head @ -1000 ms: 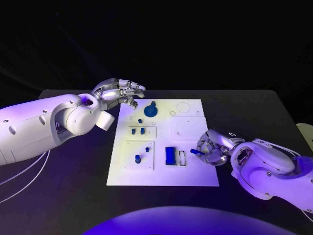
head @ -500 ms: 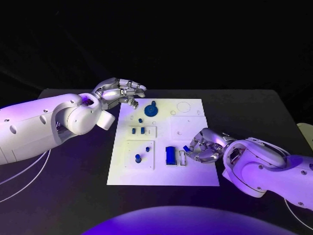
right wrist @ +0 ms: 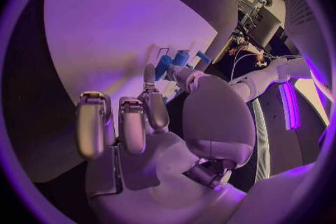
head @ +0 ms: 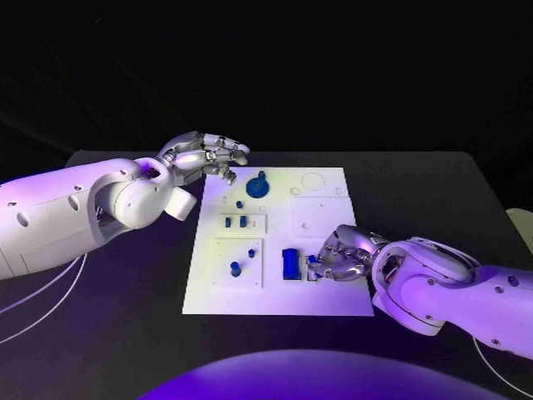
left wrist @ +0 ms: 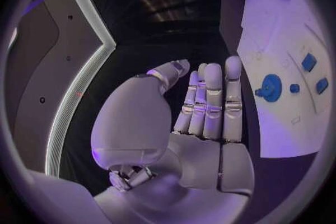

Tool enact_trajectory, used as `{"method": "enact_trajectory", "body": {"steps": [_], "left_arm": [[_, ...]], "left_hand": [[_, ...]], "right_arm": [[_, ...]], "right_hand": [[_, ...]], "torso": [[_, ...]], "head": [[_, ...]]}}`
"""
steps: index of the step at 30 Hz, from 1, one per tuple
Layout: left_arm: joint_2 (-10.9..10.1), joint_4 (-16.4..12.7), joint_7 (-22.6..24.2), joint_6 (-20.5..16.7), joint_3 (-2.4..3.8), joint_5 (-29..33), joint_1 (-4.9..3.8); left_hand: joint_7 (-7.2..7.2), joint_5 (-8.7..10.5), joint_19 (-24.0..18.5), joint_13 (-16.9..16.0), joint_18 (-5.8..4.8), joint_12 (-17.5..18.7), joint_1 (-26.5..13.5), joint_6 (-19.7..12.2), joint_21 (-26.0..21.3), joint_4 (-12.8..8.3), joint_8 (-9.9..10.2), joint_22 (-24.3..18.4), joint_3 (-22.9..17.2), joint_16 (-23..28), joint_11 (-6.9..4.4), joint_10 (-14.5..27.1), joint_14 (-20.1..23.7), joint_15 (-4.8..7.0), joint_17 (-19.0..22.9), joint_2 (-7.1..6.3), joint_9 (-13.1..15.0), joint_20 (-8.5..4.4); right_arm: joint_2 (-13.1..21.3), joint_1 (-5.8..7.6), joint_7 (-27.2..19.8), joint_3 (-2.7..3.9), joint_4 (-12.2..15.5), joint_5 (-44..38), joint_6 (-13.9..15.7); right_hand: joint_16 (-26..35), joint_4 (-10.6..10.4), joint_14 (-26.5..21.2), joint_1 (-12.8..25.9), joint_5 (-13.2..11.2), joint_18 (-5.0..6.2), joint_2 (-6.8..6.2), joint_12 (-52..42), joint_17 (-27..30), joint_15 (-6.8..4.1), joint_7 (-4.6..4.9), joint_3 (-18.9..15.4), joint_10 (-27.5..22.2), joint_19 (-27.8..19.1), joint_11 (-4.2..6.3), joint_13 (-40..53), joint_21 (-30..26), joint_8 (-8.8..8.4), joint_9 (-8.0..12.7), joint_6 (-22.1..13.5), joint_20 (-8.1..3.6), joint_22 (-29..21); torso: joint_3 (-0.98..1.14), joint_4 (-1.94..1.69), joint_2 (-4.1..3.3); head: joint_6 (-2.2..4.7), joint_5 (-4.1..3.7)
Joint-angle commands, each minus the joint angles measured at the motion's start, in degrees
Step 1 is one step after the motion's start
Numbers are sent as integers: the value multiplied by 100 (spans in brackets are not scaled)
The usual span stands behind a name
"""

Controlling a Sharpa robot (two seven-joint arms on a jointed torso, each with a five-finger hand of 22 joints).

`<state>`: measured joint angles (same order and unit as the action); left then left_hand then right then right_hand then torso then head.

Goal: Assemble the parts on the task board

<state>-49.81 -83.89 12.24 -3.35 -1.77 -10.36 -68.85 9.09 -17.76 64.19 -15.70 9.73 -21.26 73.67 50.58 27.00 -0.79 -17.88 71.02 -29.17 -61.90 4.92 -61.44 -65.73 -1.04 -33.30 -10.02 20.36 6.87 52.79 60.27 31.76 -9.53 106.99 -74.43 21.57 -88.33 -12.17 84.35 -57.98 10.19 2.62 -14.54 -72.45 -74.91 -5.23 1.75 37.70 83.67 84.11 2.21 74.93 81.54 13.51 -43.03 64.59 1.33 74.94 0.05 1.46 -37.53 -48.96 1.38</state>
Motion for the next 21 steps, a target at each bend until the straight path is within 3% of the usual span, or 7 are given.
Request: {"method": "enact_trajectory", "body": {"steps": [1, 4, 17, 21], "left_arm": [[11, -11, 22, 87, 3, 12, -3], [10, -11, 20, 91, 3, 12, -3], [0, -20, 10, 91, 3, 12, -3], [-2, -22, 8, 90, 3, 12, -3]], "left_hand": [[-6, -24, 24, 9, 60, -18, -12, -45, -27, 12, -20, -7, 1, -14, 2, 53, 36, 15, 6, 55, 7, 3], [-6, -24, 24, 9, 60, -18, -12, -45, -27, 12, -20, -7, 1, -14, 2, 53, 36, 15, 6, 55, 7, 3], [-6, -27, 31, 16, 60, -28, -19, -52, -38, 16, -29, -7, 0, -20, 3, 64, 37, 15, 15, 60, 6, 3], [-6, -27, 31, 16, 60, -28, -19, -52, -38, 16, -29, -7, 0, -20, 3, 64, 37, 15, 15, 60, 6, 3]], "right_arm": [[-33, -17, 21, 0, -30, 37, -136], [-57, -24, 21, 0, -46, 30, -114], [-110, -29, 24, 0, -107, -13, -107], [-122, -29, 26, 0, -128, -23, -130]], "right_hand": [[-33, 4, 496, 55, -23, -78, 2, -7, -1181, -4, 43, -22, 76, 262, -27, 397, 6, -20, 6, -16, -19, 1262], [-33, 4, 496, 55, -23, -78, 2, -7, -1181, -4, 43, -22, 76, 262, -27, 397, 6, -20, 6, -16, -19, 1262], [-30, -7, 494, 83, -84, -75, 10, -4, -1174, -3, 44, -53, 75, 257, -26, 397, -4, -30, 16, -11, -19, 1259], [-26, -122, 492, 218, -400, -72, 31, 5, -1166, 4, 51, -246, 71, 251, -35, 398, -18, -61, 51, 8, -12, 1255]], "torso": [[3, -6, 3], [-6, -5, -1], [-3, 0, -8], [-7, -5, 0]], "head": [[-6, 7], [-4, 7], [-4, 15], [-17, 15]]}}
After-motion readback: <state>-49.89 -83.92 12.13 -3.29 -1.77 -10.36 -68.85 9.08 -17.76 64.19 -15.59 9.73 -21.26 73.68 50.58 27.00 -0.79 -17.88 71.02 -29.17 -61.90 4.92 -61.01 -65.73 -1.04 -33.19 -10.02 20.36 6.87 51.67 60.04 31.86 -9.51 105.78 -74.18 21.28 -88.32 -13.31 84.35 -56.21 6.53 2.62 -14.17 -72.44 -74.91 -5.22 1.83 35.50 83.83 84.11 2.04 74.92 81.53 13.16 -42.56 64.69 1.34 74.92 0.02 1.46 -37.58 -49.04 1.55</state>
